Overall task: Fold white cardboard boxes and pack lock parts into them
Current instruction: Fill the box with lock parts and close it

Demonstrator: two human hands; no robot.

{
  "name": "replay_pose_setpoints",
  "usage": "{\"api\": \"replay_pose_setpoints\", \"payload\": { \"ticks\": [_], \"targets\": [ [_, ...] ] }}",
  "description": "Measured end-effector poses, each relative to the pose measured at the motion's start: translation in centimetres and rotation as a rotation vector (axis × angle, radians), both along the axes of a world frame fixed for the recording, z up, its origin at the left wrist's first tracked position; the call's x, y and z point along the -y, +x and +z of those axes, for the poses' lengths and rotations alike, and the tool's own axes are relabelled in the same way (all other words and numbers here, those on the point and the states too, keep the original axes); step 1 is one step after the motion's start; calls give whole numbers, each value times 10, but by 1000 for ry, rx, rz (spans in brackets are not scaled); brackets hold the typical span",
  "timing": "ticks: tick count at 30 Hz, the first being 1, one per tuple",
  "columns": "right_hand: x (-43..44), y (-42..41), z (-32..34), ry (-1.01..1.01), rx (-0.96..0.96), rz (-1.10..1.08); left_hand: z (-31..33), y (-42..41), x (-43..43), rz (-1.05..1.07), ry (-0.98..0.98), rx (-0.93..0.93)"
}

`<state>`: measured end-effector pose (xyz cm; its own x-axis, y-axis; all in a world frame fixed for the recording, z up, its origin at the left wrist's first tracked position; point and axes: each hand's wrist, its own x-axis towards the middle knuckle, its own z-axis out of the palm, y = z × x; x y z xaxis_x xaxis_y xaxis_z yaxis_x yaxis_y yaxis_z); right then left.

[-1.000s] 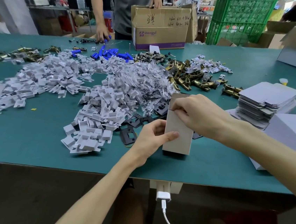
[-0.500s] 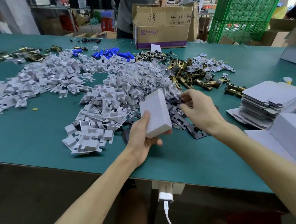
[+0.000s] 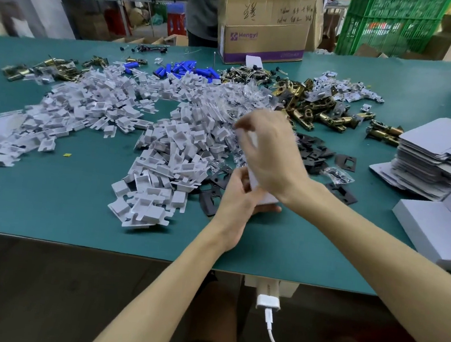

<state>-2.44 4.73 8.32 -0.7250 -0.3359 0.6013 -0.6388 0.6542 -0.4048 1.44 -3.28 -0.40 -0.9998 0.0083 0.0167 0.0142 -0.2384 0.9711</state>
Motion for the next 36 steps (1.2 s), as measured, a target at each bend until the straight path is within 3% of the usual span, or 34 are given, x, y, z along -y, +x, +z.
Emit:
{"api": "replay_pose_setpoints", "payload": {
  "ticks": [3, 8, 13, 19, 23, 30, 36],
  "targets": [
    [32, 4, -9, 296, 59, 100, -2, 4, 1, -23, -91, 28],
    [68, -4, -29, 522, 183, 156, -9, 4, 2, -91, -59, 131],
    [72, -16, -33, 573, 283, 140, -7, 1, 1, -78, 13, 113],
    [77, -14, -33, 594, 229, 101, -4, 4, 2, -72, 114, 100],
    [76, -12, -33, 504, 274, 100, -2, 7, 1, -57, 105, 80],
    [53, -1, -20, -98, 510, 129, -1, 4, 1, -14, 38, -2],
    [27, 14, -4, -274, 561, 207, 8, 8, -1, -43, 92, -47]
  ]
}}
